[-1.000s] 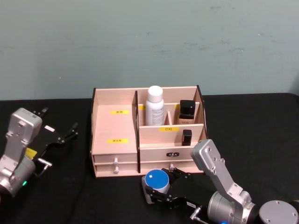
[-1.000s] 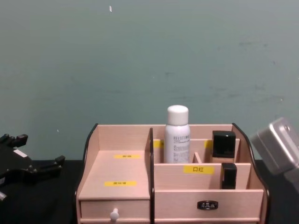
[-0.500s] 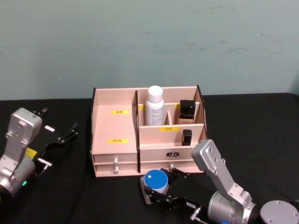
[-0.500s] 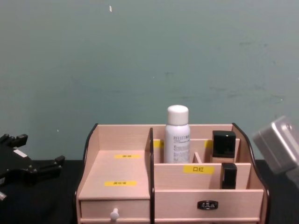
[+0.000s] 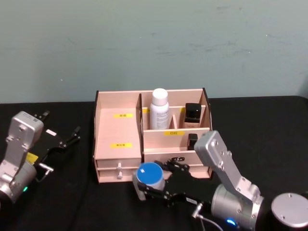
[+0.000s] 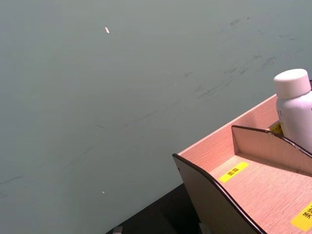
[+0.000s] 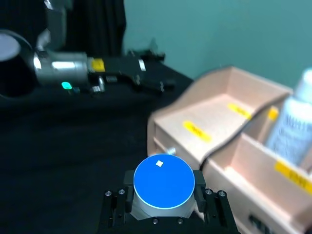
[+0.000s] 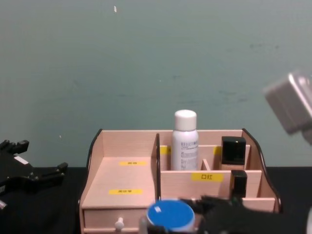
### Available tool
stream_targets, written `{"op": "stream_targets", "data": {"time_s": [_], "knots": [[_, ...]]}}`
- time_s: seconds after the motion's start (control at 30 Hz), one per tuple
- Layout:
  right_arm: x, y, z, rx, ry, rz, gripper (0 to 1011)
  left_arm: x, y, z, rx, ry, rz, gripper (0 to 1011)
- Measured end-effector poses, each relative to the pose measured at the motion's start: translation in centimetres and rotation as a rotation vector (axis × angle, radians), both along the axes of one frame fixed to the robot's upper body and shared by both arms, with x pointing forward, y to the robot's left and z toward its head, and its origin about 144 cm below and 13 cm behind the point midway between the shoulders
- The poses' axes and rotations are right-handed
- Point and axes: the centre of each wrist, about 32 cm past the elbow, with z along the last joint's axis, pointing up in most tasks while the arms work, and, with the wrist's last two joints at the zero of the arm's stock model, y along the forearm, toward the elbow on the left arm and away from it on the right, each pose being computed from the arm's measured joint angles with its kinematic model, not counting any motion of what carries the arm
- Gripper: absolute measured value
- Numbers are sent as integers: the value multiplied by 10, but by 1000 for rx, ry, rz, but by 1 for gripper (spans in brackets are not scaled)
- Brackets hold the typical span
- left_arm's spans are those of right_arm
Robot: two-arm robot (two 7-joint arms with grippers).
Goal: Pick up the facial cleanser and watermelon frost from the table and place them into the tiered storage box.
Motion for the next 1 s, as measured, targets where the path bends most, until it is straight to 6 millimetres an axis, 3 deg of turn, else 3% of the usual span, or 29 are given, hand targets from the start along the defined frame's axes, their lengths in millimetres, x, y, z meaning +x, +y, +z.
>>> {"op": "stream_targets", "data": {"time_s": [0.3,0.5,0.7,1.0], "knots": [[15,15,31,4,-73,47,726,0,0,0,0,0,0,1010],[41,29,45,-13,-115,45,726,0,0,0,0,0,0,1009],[65,42,48,-20,-123,29,726,0,0,0,0,0,0,1010],[84,53,47,-25,-122,-4,726,0,0,0,0,0,0,1010]]}}
